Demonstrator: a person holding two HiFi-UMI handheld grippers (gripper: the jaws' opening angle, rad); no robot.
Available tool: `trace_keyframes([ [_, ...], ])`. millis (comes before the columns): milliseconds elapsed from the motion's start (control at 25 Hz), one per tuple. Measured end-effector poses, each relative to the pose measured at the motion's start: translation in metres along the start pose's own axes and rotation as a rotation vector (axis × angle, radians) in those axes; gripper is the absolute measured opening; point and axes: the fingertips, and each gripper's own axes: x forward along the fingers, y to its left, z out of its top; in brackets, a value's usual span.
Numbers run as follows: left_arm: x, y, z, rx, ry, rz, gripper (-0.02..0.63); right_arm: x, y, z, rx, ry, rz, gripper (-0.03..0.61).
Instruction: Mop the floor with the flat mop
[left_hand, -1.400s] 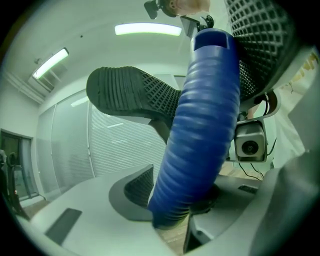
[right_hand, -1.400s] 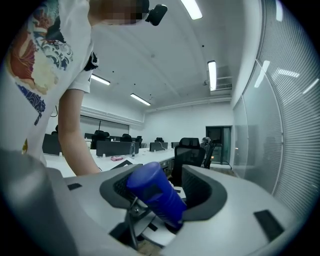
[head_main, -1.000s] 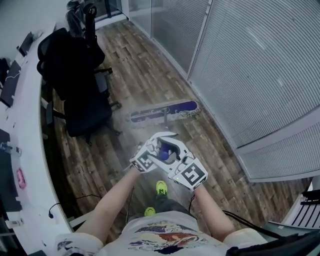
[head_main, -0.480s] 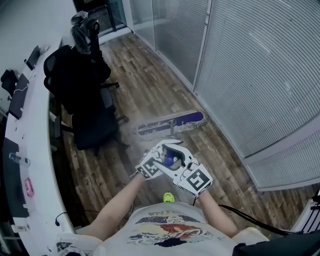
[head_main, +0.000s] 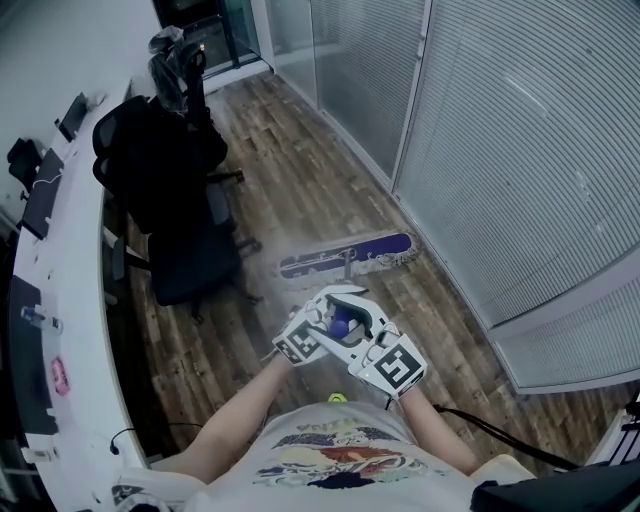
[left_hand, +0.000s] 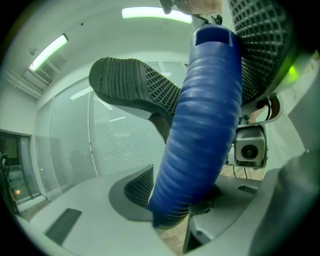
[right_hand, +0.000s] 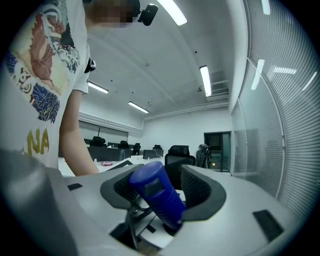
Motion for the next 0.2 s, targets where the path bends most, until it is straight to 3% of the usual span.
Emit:
trace_keyframes([
  [200,0.0077,0.0058,-0.0004,0.007,0.001,0.014,0.12,-0.003,-0.0083,-0.0019,0.0,-0.002,0.007,0.235],
])
